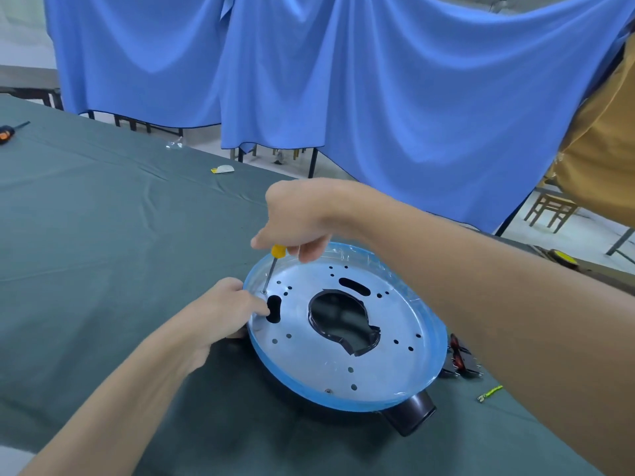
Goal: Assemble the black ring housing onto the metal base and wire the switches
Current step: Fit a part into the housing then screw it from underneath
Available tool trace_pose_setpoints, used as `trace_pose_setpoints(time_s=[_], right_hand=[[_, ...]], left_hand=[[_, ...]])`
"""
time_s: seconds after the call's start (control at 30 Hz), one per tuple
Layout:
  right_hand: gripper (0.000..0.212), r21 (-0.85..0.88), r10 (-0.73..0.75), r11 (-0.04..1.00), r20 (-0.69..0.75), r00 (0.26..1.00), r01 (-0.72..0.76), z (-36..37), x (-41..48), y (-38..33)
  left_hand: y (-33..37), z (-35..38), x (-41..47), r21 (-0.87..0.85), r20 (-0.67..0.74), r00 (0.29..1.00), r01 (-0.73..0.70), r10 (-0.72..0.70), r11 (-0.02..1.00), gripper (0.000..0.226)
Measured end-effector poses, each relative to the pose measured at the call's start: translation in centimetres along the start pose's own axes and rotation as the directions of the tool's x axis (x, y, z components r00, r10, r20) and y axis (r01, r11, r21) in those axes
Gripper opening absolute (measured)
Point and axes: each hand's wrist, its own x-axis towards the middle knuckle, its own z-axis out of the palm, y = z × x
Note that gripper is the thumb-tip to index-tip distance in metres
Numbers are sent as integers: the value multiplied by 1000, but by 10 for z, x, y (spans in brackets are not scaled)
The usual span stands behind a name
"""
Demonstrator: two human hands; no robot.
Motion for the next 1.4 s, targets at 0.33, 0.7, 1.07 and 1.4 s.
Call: trace_pose_setpoints(time_s=[0.33,0.7,1.07,1.4], right_hand=[[11,-24,-205,978,-297,933,207,2,-6,15],[5,-81,-203,977,-86,975,196,-11,-8,31],[6,5,-200,980,-39,979,200,-15,-1,39],[21,-136,-216,970,-91,972,203,-4,-5,25]], left_hand=[[12,6,-6,-188,-71,996,37,-51,981,15],[3,3,-4,-537,76,996,74,-39,840,41],[-3,2,3,-666,81,997,46,11,745,50],[-11,3,7,-723,100,993,33,57,690,43]])
